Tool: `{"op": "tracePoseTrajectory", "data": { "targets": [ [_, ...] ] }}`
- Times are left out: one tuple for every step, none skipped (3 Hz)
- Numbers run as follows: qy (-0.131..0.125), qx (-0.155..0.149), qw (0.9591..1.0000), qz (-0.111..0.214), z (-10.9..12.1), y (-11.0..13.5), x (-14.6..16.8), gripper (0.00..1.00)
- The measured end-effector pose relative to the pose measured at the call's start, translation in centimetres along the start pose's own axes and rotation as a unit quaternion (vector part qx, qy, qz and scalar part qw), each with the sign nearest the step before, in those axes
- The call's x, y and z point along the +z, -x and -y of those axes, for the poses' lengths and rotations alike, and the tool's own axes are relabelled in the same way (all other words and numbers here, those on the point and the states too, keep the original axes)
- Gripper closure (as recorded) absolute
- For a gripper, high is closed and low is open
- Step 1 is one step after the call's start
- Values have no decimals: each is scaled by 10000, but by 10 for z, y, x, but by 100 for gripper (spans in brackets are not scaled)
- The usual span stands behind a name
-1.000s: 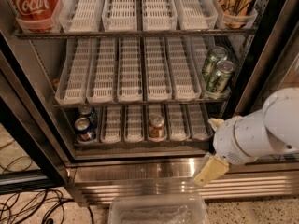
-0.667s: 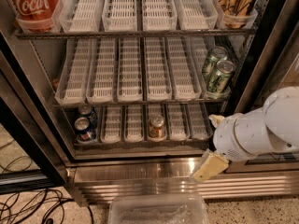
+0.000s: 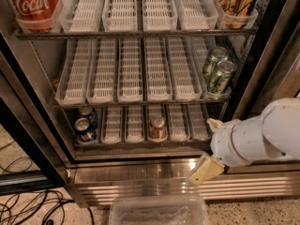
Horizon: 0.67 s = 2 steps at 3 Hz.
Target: Pick orange can from bottom shelf of fridge
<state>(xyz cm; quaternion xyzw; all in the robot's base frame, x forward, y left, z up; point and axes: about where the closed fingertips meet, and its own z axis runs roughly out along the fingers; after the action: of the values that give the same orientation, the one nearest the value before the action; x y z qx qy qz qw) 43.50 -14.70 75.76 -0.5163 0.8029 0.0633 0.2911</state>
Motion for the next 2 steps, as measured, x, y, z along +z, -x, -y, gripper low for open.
{"op": "tracePoseTrajectory", "data": {
  "targets": [
    [-89, 270, 9994, 196, -5, -14, 44, 0],
    [-258, 573, 9969, 477, -8, -24, 87, 0]
  ]
}}
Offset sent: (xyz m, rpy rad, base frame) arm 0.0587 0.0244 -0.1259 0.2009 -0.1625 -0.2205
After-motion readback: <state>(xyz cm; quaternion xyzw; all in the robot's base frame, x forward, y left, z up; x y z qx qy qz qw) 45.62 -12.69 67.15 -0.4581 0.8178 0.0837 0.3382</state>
